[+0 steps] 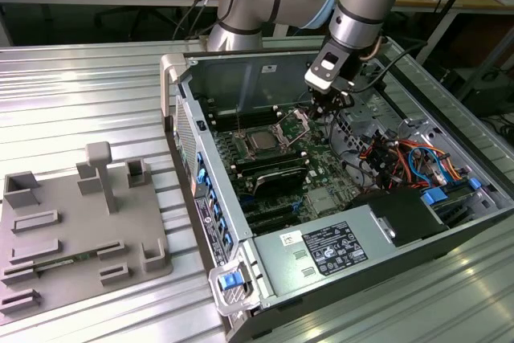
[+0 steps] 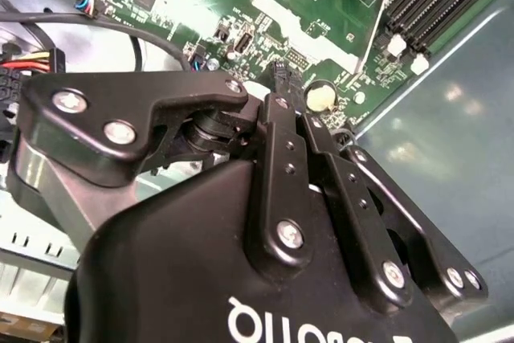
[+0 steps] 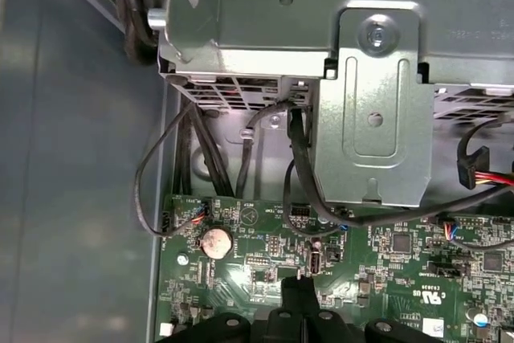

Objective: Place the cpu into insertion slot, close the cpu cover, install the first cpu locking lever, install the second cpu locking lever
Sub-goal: 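Close the cpu cover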

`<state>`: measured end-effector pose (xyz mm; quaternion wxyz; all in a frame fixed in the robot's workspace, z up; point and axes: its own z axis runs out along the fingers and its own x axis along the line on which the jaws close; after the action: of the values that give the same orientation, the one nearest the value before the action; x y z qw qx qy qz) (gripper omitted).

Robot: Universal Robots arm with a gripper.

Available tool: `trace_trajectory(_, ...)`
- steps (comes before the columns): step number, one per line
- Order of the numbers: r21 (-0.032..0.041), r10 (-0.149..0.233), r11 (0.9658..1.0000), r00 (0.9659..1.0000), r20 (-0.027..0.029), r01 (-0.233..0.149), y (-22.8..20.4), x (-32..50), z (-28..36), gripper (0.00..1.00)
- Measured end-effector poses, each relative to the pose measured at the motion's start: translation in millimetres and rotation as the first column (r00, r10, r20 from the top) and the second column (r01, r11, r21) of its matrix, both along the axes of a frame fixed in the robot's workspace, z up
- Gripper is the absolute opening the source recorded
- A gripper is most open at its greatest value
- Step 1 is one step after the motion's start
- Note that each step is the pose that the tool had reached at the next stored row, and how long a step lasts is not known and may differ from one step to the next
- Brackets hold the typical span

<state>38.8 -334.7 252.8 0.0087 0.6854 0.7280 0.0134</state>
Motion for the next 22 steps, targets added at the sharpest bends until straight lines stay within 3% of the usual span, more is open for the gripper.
trace_trajectory(5, 0.0000, 0.000, 1.0000, 1.0000, 0.0000, 0.000, 0.0, -1.3, -1.8, 0.11)
trace_trajectory(22, -0.0002, 0.001, 1.0000, 1.0000, -0.0003, -0.001, 0.0, -18.9, -1.9, 0.11)
